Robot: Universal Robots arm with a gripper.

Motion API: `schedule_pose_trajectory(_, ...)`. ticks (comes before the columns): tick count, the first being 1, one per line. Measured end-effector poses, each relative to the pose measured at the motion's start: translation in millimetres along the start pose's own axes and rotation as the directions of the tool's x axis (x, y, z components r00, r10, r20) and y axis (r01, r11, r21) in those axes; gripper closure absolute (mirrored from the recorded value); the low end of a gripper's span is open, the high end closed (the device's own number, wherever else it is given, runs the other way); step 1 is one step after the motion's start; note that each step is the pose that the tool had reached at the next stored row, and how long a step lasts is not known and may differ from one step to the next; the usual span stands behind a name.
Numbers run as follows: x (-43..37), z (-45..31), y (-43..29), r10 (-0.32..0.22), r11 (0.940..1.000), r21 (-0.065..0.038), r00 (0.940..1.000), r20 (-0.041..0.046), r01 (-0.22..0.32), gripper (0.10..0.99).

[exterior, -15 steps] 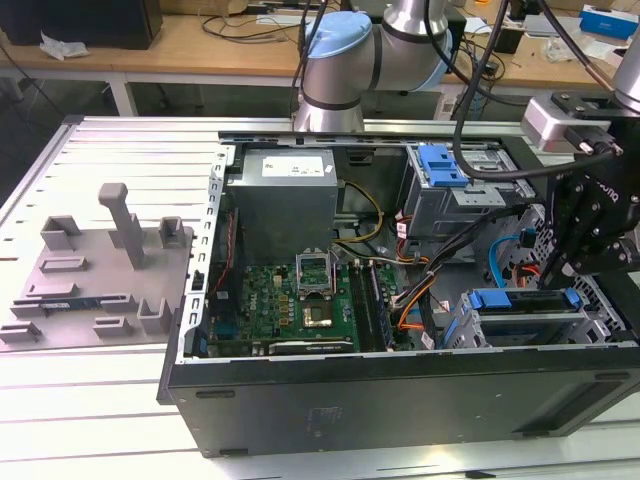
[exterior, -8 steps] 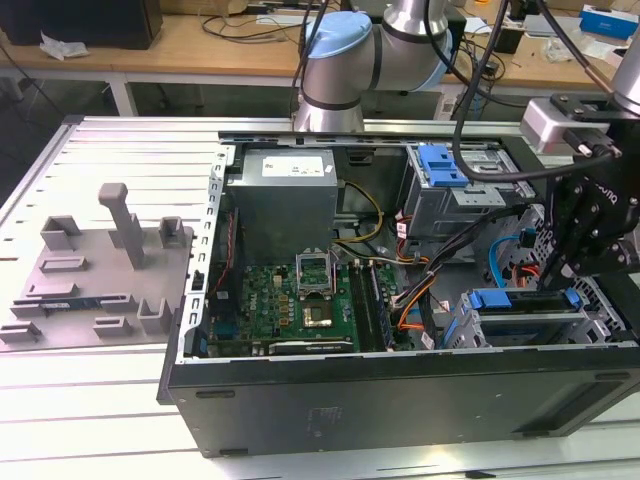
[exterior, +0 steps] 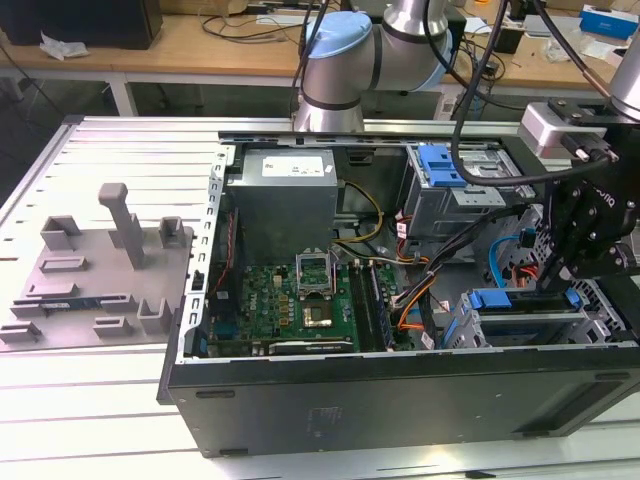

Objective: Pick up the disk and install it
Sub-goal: 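Insert the first disk wire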

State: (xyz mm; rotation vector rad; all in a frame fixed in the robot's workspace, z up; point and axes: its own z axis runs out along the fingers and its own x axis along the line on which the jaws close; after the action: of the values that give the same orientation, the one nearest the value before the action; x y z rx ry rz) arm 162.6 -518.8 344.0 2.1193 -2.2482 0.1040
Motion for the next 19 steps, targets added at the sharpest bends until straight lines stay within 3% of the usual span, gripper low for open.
schedule_pose_trajectory(12,-0.5,7.1,0.1,0.000,1.0000,0.000,1.0000,-0.0005,0.000,0.922)
schedule_pose_trajectory(15,-0.6,6.8,0.2,0.000,1.0000,0.000,1.0000,-0.0001,0.000,0.851)
schedule_pose_trajectory(16,-0.5,6.2,0.2,0.000,1.0000,-0.001,1.0000,0.0000,0.000,0.784)
schedule_pose_trajectory(19,-0.2,2.3,0.1,0.000,1.0000,-0.001,1.0000,0.0000,0.000,0.784)
